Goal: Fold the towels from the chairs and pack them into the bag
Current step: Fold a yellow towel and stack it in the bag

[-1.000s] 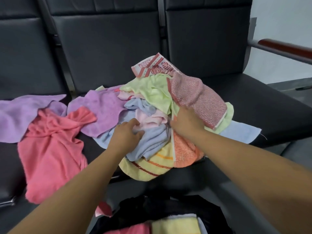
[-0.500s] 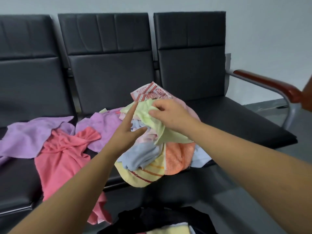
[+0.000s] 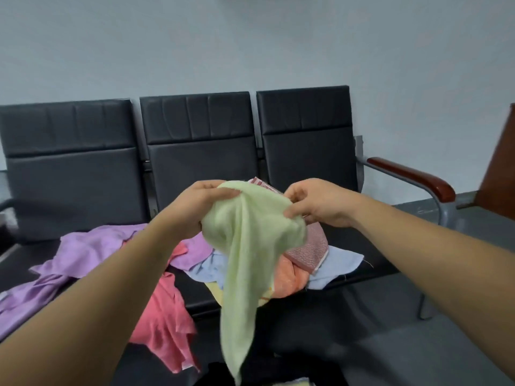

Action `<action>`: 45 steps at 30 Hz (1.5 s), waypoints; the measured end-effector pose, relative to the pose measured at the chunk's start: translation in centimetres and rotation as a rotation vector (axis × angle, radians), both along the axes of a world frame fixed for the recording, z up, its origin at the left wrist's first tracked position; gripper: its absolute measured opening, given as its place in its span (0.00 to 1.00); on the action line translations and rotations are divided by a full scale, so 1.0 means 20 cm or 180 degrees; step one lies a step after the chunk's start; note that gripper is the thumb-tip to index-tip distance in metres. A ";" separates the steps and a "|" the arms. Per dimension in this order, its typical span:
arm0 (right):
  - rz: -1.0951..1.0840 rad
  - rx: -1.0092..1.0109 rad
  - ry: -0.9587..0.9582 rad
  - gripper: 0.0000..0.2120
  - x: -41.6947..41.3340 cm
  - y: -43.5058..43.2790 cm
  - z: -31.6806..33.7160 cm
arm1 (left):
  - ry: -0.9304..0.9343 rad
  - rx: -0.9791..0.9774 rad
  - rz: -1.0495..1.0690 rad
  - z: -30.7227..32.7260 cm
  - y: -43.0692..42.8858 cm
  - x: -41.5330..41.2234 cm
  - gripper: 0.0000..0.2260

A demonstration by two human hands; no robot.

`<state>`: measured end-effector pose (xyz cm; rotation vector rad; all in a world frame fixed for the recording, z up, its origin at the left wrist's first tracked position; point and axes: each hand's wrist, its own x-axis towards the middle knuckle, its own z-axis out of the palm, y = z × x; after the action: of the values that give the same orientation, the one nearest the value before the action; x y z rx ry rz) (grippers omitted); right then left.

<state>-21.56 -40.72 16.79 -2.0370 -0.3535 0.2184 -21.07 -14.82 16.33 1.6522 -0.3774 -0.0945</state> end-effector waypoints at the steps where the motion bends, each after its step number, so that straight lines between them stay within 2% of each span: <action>1: -0.0057 0.0049 -0.0017 0.06 -0.02 -0.02 0.03 | 0.0012 -0.0280 -0.0069 0.05 0.01 -0.03 0.11; 3: -0.0060 0.0174 -0.0003 0.04 -0.06 -0.03 0.09 | 0.0010 -0.0812 -0.0304 0.14 0.03 -0.10 0.11; 5: 0.0058 0.0788 0.0112 0.04 -0.11 -0.02 0.15 | 0.0041 -0.0996 -0.0483 0.22 0.06 -0.17 0.13; 8: 0.0243 0.2187 0.0290 0.08 -0.19 0.03 0.29 | 0.0298 -0.0252 -0.0723 0.24 0.12 -0.30 0.19; 10: 0.0352 0.2473 0.0310 0.08 -0.27 0.08 0.37 | 0.0654 0.0309 -0.1038 0.22 0.13 -0.39 0.17; 12: 0.0493 0.2299 0.0265 0.10 -0.33 0.13 0.42 | 0.0793 0.0403 -0.1255 0.20 0.14 -0.45 0.16; 14: 0.0576 0.1919 0.0148 0.10 -0.37 0.18 0.43 | 0.0575 0.0186 -0.1417 0.18 0.12 -0.47 0.22; 16: 0.0566 0.1557 -0.0013 0.07 -0.40 0.23 0.42 | 0.0146 0.0022 -0.1224 0.18 0.06 -0.48 0.24; 19: 0.0490 0.1119 -0.0172 0.05 -0.41 0.26 0.39 | -0.0127 -0.0211 -0.0650 0.19 -0.01 -0.46 0.21; 20: 0.0457 0.1081 -0.0180 0.06 -0.41 0.27 0.38 | -0.0221 -0.0126 -0.0530 0.21 -0.03 -0.46 0.21; 22: 0.0410 0.1295 -0.0092 0.15 -0.41 0.27 0.34 | -0.0428 0.0114 -0.0344 0.22 -0.06 -0.47 0.21; 25: 0.0552 0.1521 0.0168 0.27 -0.42 0.27 0.24 | -0.0446 -0.0111 0.0050 0.23 -0.09 -0.46 0.10; 26: 0.0627 0.1314 0.0213 0.26 -0.42 0.28 0.19 | -0.0381 -0.0242 0.0201 0.23 -0.09 -0.45 0.11; 29: 0.0570 0.0515 0.0149 0.11 -0.39 0.28 0.03 | -0.0262 -0.0358 0.0465 0.22 -0.07 -0.39 0.12; 34: 0.0438 0.0419 -0.0022 0.10 -0.28 0.24 -0.14 | -0.0267 -0.0102 0.1051 0.15 -0.01 -0.31 0.11; 37: 0.0573 -0.0340 0.0033 0.07 -0.26 0.18 -0.24 | -0.0426 -0.0223 0.1527 0.14 0.05 -0.27 0.13; 39: 0.0597 -0.0874 0.0010 0.11 -0.26 0.14 -0.33 | -0.0413 -0.0305 0.1469 0.14 0.11 -0.27 0.12; 40: 0.0604 -0.0872 0.0008 0.10 -0.26 0.12 -0.37 | -0.0445 -0.0094 0.1369 0.14 0.13 -0.28 0.11; 43: 0.0682 -0.0223 0.0182 0.06 -0.27 0.14 -0.40 | -0.0635 0.1345 0.0987 0.07 0.16 -0.31 0.11; 45: 0.0686 0.0241 0.0206 0.12 -0.27 0.19 -0.35 | -0.0465 0.1832 0.0482 -0.02 0.13 -0.33 0.12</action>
<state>-26.90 -36.91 9.77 -1.9122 -0.5332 0.3966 -27.60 -12.26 15.99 2.2593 -0.3529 0.0369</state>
